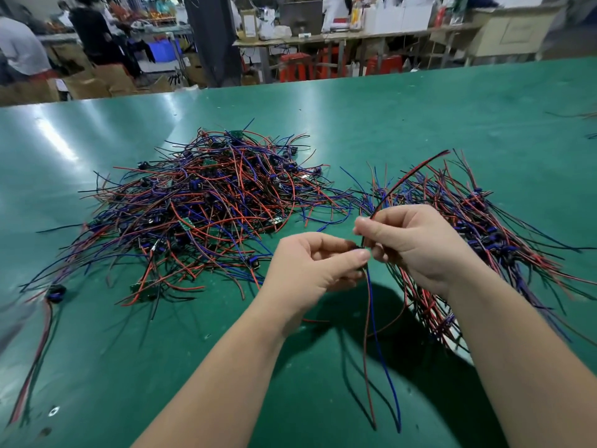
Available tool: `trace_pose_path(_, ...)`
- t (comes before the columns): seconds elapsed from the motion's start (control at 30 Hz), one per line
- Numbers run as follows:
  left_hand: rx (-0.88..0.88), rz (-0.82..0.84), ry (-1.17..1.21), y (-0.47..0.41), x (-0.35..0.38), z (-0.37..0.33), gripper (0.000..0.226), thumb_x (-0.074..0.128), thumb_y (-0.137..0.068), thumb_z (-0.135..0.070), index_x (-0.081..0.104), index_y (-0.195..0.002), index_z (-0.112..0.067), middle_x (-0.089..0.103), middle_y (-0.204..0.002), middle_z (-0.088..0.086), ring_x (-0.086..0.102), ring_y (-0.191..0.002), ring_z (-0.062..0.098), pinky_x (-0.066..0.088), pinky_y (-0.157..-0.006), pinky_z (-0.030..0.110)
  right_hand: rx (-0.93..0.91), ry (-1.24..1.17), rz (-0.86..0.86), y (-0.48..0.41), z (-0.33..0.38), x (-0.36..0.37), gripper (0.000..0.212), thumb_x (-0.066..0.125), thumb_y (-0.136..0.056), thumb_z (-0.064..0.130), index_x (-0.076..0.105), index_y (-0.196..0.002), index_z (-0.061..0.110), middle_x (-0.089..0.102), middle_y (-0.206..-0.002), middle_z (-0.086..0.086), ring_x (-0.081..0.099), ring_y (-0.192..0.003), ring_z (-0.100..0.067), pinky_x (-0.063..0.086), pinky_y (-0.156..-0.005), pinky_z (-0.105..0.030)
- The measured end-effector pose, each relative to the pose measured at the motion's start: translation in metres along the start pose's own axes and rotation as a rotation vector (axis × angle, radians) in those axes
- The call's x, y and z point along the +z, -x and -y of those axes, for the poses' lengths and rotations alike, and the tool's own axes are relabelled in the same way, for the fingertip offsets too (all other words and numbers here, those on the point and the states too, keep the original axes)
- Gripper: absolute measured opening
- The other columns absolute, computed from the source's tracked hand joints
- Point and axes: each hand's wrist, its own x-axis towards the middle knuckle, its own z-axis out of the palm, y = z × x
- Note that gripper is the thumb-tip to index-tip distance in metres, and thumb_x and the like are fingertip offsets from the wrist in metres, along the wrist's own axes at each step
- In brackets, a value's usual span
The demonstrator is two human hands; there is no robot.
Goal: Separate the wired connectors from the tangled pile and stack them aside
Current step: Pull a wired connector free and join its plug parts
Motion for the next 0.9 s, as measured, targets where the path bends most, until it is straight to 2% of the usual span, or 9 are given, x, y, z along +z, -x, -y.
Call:
trace_pose_path(0.23,-0.225,0.334,-0.154,0.004,-0.008,0.001,0.021,0.078,-0.074,-0.003,0.060,-0.079,-0.013,0.072,-0.071,0.005,0.070,-0.062,0.016,0.056,-0.058,0.024,-0.061,-0.247,-0.412,-0.005,0.008,-0.027,0.021,0.064,-0.089,0.017,0.067,-0.069,0.011,0.065,-0.057,0.004,0.049,-0.040,-0.004,0.043,-0.043,-0.015)
trace_pose_path(0.33,-0.216,0.316,-0.168,0.004,-0.013,-0.002,0.022,0.079,-0.073,-0.006,0.059,-0.081,-0.013,0.072,-0.071,0.006,0.070,-0.063,0.017,0.055,-0.057,0.023,-0.125,-0.334,-0.509,-0.009,0.007,-0.028,0.022,0.055,-0.096,0.017,0.063,-0.077,0.009,0.066,-0.068,0.000,0.059,-0.046,-0.007,0.046,-0.047,-0.016)
trace_pose_path(0.43,-0.148,0.187,-0.151,0.001,-0.020,-0.007,0.030,0.082,-0.061,-0.017,0.060,-0.081,-0.011,0.071,-0.069,0.007,0.070,-0.061,0.016,0.053,-0.053,0.022,-0.165,-0.344,-0.605,-0.014,0.006,-0.027,0.008,0.048,-0.099,0.014,0.054,-0.100,0.010,0.056,-0.093,-0.007,0.068,-0.063,-0.014,0.050,-0.059,-0.020)
trace_pose_path(0.5,-0.097,0.052,-0.096,-0.003,-0.021,-0.008,0.037,0.080,-0.056,-0.023,0.060,-0.083,-0.009,0.070,-0.066,0.005,0.069,-0.059,0.013,0.053,-0.051,0.021,-0.189,-0.233,-0.510,-0.012,0.006,-0.024,0.017,0.053,-0.094,0.007,0.049,-0.108,0.016,0.055,-0.096,-0.004,0.066,-0.065,-0.014,0.050,-0.062,-0.023)
trace_pose_path(0.63,-0.031,-0.148,0.027,-0.008,-0.019,-0.005,0.033,0.078,-0.064,-0.020,0.059,-0.088,-0.006,0.067,-0.059,0.001,0.066,-0.055,0.011,0.054,-0.050,0.021,-0.230,0.220,0.201,0.002,-0.001,-0.003,0.036,0.078,-0.073,0.012,0.065,-0.104,0.022,0.068,-0.090,0.007,0.059,-0.066,-0.011,0.050,-0.066,-0.023)
trace_pose_path(0.67,-0.016,-0.166,0.023,-0.009,-0.019,-0.004,0.034,0.078,-0.062,-0.022,0.060,-0.087,-0.006,0.065,-0.058,0.000,0.065,-0.054,0.011,0.055,-0.051,0.022,-0.246,0.320,0.284,0.004,-0.004,0.002,0.036,0.082,-0.070,0.013,0.067,-0.102,0.021,0.069,-0.083,0.013,0.056,-0.066,-0.010,0.048,-0.064,-0.020)
trace_pose_path(0.73,-0.001,-0.148,-0.007,-0.009,-0.021,-0.005,0.036,0.075,-0.061,-0.028,0.061,-0.087,-0.007,0.066,-0.060,0.001,0.065,-0.055,0.011,0.056,-0.054,0.024,-0.338,0.431,0.191,0.004,-0.009,0.010,0.027,0.082,-0.071,0.009,0.069,-0.093,0.020,0.067,-0.072,0.017,0.054,-0.062,-0.008,0.045,-0.061,-0.019)
trace_pose_path(0.83,-0.007,-0.072,-0.028,-0.008,-0.020,-0.009,0.033,0.067,-0.071,-0.035,0.062,-0.091,-0.009,0.073,-0.074,0.003,0.070,-0.063,0.015,0.057,-0.057,0.026,-0.464,0.436,-0.012,0.005,-0.008,0.013,0.018,0.077,-0.076,0.008,0.069,-0.086,0.021,0.069,-0.075,0.008,0.059,-0.060,-0.014,0.050,-0.060,-0.027)
trace_pose_path(0.9,0.011,-0.134,-0.061,-0.010,-0.023,-0.011,0.022,0.065,-0.082,-0.033,0.064,-0.089,-0.012,0.074,-0.078,0.002,0.070,-0.068,0.016,0.058,-0.060,0.026,-0.592,0.398,-0.129,0.006,-0.003,0.008,0.015,0.074,-0.078,0.010,0.070,-0.088,0.021,0.070,-0.077,0.006,0.064,-0.064,-0.014,0.053,-0.063,-0.028)
